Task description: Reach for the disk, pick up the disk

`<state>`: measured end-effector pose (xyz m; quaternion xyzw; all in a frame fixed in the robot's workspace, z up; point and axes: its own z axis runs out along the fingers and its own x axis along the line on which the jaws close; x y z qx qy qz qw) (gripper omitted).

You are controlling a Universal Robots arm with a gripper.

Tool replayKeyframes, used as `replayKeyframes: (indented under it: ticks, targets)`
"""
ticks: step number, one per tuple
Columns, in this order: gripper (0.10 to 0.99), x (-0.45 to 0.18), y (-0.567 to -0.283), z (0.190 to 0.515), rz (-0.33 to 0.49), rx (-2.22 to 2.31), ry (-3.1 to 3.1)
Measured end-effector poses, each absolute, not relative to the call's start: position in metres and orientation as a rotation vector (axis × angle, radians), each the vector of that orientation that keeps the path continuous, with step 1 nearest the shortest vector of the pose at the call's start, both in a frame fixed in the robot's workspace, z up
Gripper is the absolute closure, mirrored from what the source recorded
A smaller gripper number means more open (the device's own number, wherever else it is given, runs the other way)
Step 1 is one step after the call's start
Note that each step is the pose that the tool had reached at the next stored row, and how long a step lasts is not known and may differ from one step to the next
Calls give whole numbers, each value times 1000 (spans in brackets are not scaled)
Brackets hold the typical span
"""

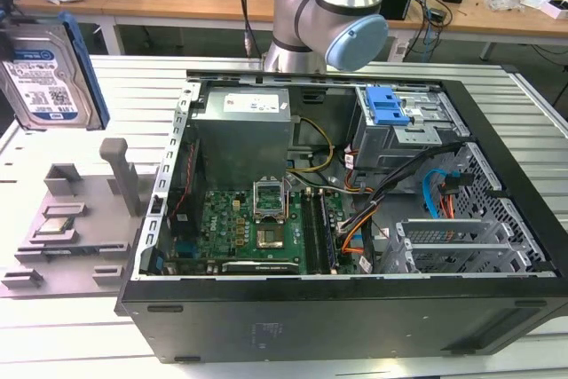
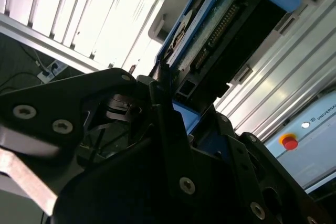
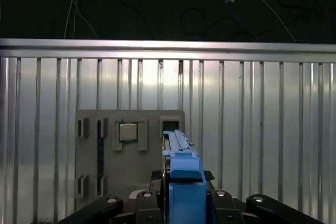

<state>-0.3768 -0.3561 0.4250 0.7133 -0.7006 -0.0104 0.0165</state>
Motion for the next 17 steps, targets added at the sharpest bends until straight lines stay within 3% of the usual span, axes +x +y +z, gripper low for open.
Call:
replayKeyframes:
  ticks: [17]
  targets:
    - [718, -377, -356, 462, -32, 2218, -2178]
